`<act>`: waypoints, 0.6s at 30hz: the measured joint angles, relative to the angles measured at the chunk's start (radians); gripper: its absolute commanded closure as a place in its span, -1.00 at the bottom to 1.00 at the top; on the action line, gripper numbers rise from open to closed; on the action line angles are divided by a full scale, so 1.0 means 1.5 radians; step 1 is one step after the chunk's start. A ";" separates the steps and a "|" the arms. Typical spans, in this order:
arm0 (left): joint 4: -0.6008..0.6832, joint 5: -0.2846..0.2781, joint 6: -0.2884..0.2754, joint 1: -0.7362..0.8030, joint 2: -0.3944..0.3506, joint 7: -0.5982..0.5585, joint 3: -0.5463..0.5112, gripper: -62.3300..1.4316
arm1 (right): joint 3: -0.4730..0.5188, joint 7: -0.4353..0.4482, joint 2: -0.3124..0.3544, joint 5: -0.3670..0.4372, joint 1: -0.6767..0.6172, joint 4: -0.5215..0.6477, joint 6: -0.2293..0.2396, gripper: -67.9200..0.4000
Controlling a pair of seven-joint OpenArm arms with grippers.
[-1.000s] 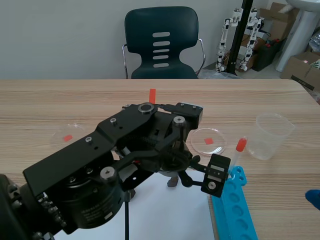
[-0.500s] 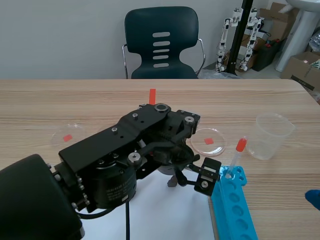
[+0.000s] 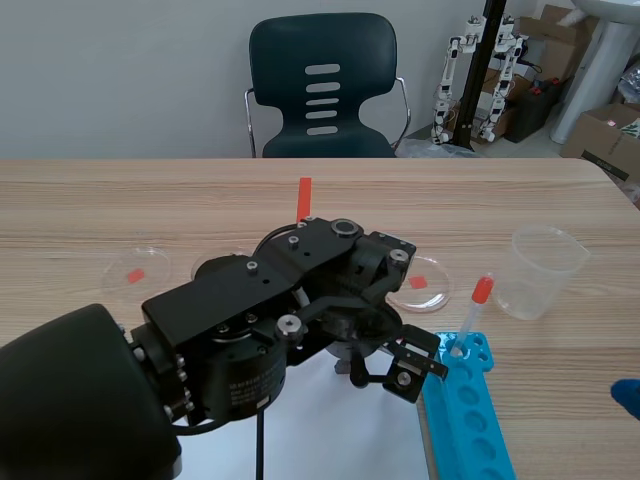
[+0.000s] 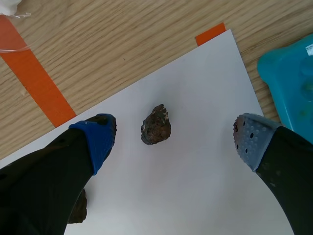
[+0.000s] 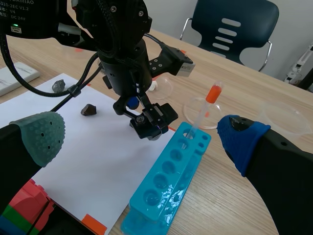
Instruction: Pick up the right mineral with the left hand
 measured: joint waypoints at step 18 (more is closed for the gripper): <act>-0.042 0.000 0.000 0.000 0.008 -0.035 0.003 -0.01 | 0.000 0.000 0.000 0.000 0.000 0.000 0.000 -1.00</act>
